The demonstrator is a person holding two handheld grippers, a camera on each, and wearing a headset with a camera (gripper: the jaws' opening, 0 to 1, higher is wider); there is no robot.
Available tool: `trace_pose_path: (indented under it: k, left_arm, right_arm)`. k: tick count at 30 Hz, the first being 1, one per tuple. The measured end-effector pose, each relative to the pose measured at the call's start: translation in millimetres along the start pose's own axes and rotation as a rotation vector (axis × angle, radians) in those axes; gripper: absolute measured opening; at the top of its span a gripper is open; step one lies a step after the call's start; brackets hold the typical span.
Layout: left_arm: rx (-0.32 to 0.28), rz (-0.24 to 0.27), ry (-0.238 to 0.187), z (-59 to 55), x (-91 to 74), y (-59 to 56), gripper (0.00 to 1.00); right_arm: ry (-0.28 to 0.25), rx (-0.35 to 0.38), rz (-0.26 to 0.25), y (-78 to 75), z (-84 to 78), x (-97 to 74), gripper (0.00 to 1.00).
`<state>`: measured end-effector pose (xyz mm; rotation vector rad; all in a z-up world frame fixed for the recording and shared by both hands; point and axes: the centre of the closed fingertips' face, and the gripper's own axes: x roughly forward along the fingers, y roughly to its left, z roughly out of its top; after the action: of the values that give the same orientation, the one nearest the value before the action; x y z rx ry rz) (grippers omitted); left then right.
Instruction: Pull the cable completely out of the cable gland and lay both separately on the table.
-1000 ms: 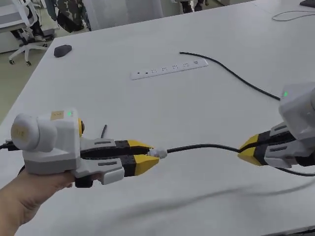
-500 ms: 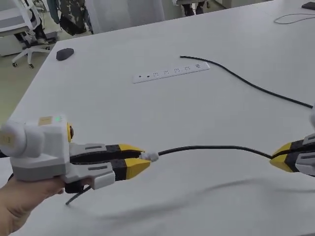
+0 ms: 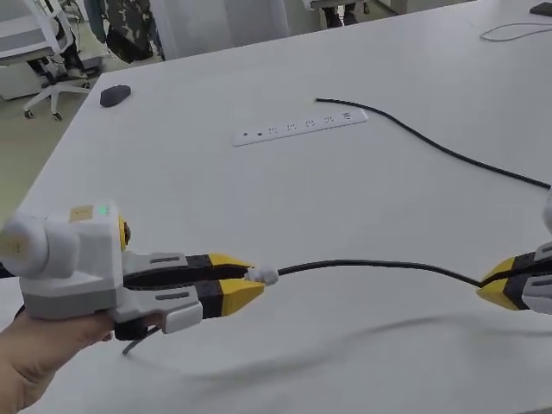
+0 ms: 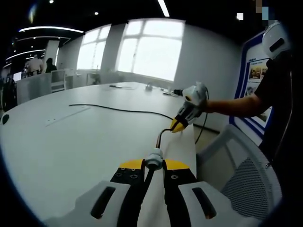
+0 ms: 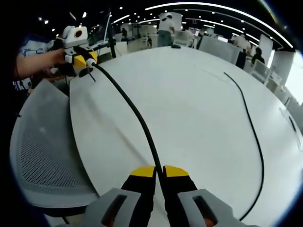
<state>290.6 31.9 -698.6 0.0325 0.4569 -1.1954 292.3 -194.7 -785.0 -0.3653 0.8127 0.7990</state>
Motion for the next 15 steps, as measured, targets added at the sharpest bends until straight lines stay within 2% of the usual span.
trace_pose_path:
  k: [2, 4, 5, 7, 8, 12, 15]
  left_arm:
    - [-0.007, 0.003, -0.003, 0.2, -0.1, 0.6, 0.15]
    - [-0.004, 0.004, -0.003, 0.5, 0.0, 0.7, 0.15]
    - [-0.003, 0.005, -0.002, 0.4, 0.2, 0.9, 0.15]
    - [0.001, 0.004, -0.001, 0.3, 1.4, 0.1, 0.15]
    - [0.003, 0.003, 0.003, -0.4, 2.0, 0.0, 0.15]
    - [0.004, 0.001, 0.002, -1.0, 4.7, 0.0, 0.15]
    - [0.009, 0.003, -0.01, 0.9, 6.9, -0.9, 0.15]
  right_arm:
    - [0.009, 0.026, 0.014, 1.1, -1.2, -1.0, 0.03]
    - [0.005, 0.031, 0.018, 1.9, 0.1, -2.0, 0.12]
    - [0.001, 0.029, 0.019, 3.0, 2.1, -3.5, 0.11]
    - [-0.031, 0.006, 0.01, 4.4, 12.1, -7.1, 0.09]
    - [-0.047, 0.003, 0.009, 5.3, 17.1, -8.0, 0.1]
    - [-0.108, 0.011, 0.047, 16.2, 43.2, -10.0, 0.13]
    - [-0.161, -0.023, 0.066, 26.6, 66.1, -9.5, 0.12]
